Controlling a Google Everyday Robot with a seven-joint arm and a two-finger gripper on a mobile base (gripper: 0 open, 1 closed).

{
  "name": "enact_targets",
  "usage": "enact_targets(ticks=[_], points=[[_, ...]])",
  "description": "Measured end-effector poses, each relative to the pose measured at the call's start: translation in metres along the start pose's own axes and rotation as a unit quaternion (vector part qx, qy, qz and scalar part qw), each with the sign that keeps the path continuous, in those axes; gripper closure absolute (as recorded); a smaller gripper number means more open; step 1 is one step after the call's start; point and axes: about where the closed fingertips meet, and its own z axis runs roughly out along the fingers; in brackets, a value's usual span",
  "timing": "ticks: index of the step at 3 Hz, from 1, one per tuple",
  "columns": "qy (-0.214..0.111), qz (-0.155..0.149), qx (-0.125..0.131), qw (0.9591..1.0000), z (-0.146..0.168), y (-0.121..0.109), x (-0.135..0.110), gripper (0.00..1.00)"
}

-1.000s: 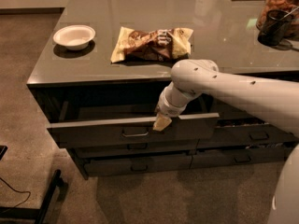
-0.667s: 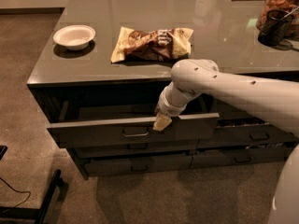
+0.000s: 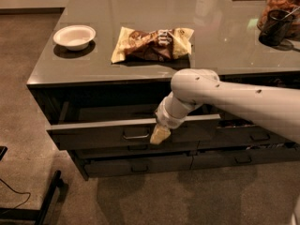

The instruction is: Open top drawer

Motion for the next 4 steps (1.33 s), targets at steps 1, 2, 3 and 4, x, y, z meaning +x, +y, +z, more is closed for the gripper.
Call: enact_targets(ticks=[1, 2, 3, 4], points=[[-0.003, 0.009, -0.018, 0.9998, 0.002, 0.026, -0.003, 0.0], [0.0, 0.012, -0.03, 0.9995, -0.001, 0.042, -0.005, 0.0], [0.009, 0.01, -0.04, 0.9991, -0.006, 0.051, -0.006, 0.0], [0.021, 0.008, -0.058, 0.9981, -0.012, 0.058, -0.006, 0.0]])
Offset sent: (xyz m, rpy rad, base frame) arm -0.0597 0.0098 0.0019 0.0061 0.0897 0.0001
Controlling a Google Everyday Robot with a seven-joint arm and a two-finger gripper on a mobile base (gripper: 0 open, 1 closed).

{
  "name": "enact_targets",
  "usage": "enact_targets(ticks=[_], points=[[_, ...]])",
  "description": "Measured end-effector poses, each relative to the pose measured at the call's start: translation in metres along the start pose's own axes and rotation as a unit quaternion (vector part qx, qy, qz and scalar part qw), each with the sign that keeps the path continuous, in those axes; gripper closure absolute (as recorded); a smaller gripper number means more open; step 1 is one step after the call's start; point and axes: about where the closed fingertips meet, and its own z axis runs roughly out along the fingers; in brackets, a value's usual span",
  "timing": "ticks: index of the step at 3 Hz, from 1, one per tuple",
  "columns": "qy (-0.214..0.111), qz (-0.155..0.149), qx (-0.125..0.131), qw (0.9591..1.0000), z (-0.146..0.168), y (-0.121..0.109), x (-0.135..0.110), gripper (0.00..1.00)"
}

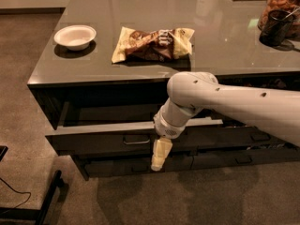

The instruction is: Open top drawer

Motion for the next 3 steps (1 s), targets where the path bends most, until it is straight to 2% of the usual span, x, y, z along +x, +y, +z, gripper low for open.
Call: enact_targets(ticks=[2, 3], points=[[0.029, 0.024, -0.045, 0.9983, -0.018, 0.032, 0.013, 0.0], [0.029, 0.024, -0.045, 0.9983, -0.018, 0.032, 0.013, 0.0]])
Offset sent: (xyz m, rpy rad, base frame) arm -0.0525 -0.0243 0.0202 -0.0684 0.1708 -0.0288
